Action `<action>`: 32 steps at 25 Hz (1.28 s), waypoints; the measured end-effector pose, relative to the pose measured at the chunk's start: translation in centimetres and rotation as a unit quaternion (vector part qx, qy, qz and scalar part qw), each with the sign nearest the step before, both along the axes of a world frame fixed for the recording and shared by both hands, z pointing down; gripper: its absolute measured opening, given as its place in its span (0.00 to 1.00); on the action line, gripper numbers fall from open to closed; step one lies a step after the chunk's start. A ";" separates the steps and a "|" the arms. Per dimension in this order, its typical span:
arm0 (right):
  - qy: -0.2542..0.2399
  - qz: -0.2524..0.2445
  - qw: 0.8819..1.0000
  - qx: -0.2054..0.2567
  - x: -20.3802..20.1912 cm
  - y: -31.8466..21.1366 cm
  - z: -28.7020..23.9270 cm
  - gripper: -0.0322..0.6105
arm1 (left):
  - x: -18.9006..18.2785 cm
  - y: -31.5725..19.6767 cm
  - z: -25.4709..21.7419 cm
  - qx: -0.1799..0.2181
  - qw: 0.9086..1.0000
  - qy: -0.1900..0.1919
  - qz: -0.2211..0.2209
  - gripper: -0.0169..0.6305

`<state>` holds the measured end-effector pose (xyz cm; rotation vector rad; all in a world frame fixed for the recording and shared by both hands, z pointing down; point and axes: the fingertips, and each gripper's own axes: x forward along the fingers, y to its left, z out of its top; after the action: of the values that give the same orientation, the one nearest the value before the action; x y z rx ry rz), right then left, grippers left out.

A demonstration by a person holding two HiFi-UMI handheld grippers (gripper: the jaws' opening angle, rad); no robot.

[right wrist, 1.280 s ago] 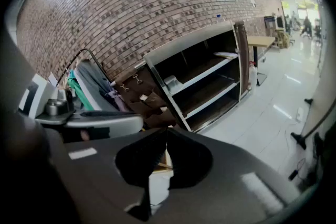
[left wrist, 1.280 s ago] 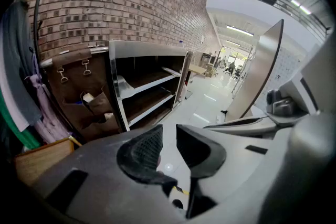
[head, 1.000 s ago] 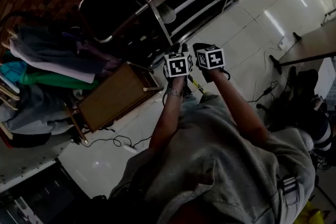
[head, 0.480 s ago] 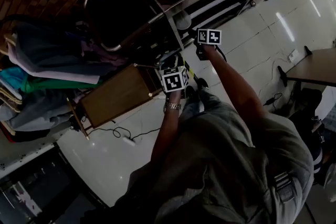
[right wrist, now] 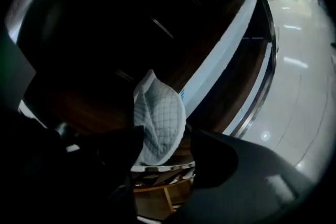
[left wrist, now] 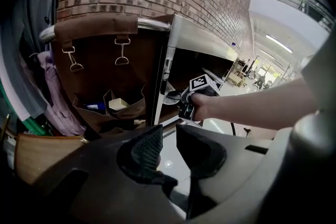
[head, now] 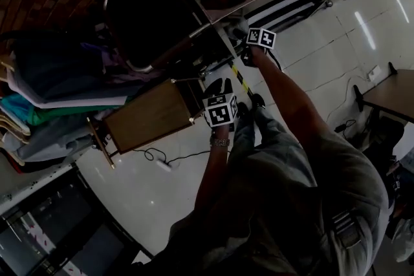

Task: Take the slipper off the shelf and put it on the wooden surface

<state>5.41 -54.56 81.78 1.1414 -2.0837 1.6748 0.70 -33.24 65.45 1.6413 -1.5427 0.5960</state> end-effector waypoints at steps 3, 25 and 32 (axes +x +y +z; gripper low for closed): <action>-0.018 0.001 1.000 0.011 -0.4 -0.9 -0.7 0.32 | 0.3 -0.4 0.5 -0.003 1.000 0.001 -0.001 0.16; 0.205 -0.012 0.963 0.173 21.2 13.3 -13.9 0.12 | 12.3 -3.5 -4.6 0.048 0.997 0.005 0.066 0.12; 0.210 -0.014 0.956 0.202 18.0 23.2 -14.3 0.12 | 6.5 4.1 -5.6 0.054 0.998 -0.007 0.039 0.12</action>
<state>23.46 -31.33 67.45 1.4256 -2.1833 0.8981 7.16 -29.13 59.86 1.7887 -1.5517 0.5745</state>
